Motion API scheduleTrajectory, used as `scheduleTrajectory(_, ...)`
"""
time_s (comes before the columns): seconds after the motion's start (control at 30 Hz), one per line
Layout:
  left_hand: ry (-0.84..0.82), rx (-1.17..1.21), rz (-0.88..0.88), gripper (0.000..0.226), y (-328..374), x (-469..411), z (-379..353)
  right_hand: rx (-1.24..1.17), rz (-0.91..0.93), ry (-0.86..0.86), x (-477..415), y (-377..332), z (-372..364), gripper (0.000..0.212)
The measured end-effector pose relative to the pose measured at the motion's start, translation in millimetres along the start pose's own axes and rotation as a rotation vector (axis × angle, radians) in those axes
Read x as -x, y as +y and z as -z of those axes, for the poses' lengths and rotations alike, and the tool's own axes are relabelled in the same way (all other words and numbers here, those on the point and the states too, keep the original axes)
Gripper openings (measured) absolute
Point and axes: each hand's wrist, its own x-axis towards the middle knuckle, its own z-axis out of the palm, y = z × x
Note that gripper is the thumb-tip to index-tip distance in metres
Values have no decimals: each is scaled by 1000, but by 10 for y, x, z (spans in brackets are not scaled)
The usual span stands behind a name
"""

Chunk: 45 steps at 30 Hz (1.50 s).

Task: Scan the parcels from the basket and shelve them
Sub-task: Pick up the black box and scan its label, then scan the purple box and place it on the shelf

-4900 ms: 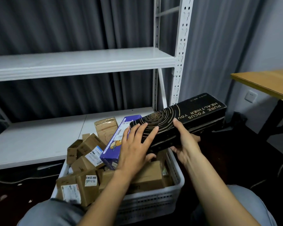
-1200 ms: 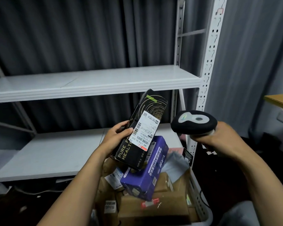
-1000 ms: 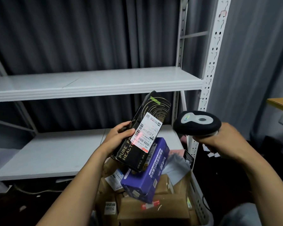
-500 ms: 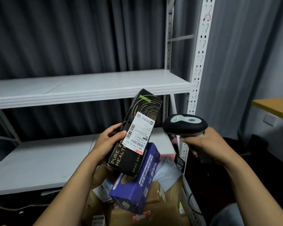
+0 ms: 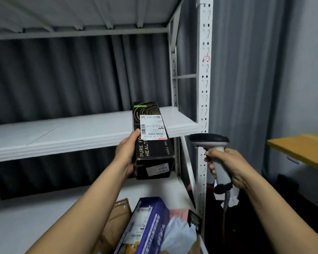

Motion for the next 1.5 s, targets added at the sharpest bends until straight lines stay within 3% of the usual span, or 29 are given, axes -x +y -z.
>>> scheduleTrajectory(0.27,97,-106,-33,33,193,-759,-690,-22,18,8,-493,-182,65,5)
scheduleTrajectory(0.57,42,-123,56,34,369,-1542,-938,22,64,27,-954,-190,107,7)
scheduleTrajectory(0.63,178,-318,-77,42,382,-1593,-904,43,72,30,-997,-163,132,9)
scheduleTrajectory(0.7,325,-573,-350,39,398,-1506,-863,41,75,31,-1015,-145,156,10)
scheduleTrajectory(0.8,152,-800,-762,34,300,-1232,-775,25,76,41,-1043,-111,170,10)
scheduleTrajectory(0.87,17,-1136,-1038,48,137,-1172,-678,13,76,43,-1067,-88,163,10)
scheduleTrajectory(0.93,-49,-1364,-1204,63,-11,-1229,-617,-2,68,43,-1086,-57,157,11)
scheduleTrajectory(1.23,-103,-1325,-933,69,24,-1678,-820,144,73,-25,-1153,58,142,13)
scheduleTrajectory(1.5,-87,-1396,-881,69,71,-2018,-938,215,110,24,-1266,86,158,16)
